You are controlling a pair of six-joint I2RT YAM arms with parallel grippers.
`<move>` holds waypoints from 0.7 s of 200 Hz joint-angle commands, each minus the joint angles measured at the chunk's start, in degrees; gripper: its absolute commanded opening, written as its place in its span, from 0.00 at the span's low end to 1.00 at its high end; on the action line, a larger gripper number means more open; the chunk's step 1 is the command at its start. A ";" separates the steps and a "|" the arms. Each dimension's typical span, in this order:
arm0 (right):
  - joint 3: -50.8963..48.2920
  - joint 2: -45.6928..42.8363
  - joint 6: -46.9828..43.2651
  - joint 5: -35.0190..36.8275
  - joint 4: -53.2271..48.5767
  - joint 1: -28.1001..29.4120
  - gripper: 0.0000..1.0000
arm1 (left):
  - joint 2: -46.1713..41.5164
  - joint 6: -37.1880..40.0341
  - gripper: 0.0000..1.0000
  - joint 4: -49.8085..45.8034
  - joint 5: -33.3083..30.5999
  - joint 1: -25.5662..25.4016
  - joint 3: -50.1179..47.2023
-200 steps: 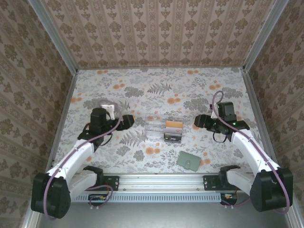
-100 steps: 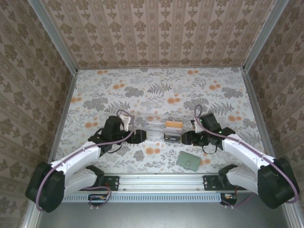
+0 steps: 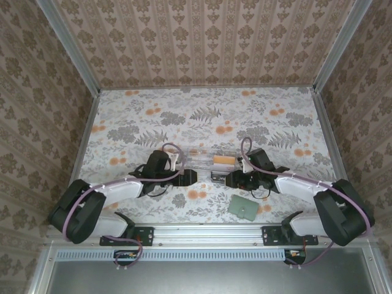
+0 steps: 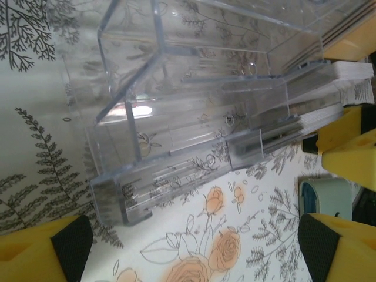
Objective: Put the credit cards into the card holder
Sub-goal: Move the storage box to the center of the table.
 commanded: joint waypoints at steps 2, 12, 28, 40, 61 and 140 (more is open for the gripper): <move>0.32 2.34 2.23 -0.54 5.94 0.47 0.49 | 2.78 -2.73 0.91 5.70 0.83 -0.23 2.91; 0.65 3.22 2.67 -0.27 6.92 0.48 0.49 | 4.13 -3.24 0.91 6.80 0.19 -0.24 3.49; 1.10 3.93 3.27 0.44 8.69 0.50 0.49 | 6.51 -3.89 0.90 8.64 -0.90 -0.16 4.21; 1.89 6.25 3.52 1.01 9.70 0.48 0.49 | 8.44 -4.31 0.90 9.48 -1.94 0.01 4.96; 4.03 8.79 3.19 1.79 10.50 0.49 0.49 | 11.35 -5.54 0.89 11.09 -3.91 1.11 5.87; 10.43 17.62 2.47 3.31 12.69 0.41 0.50 | 21.67 -4.28 0.89 11.78 -3.84 7.11 15.05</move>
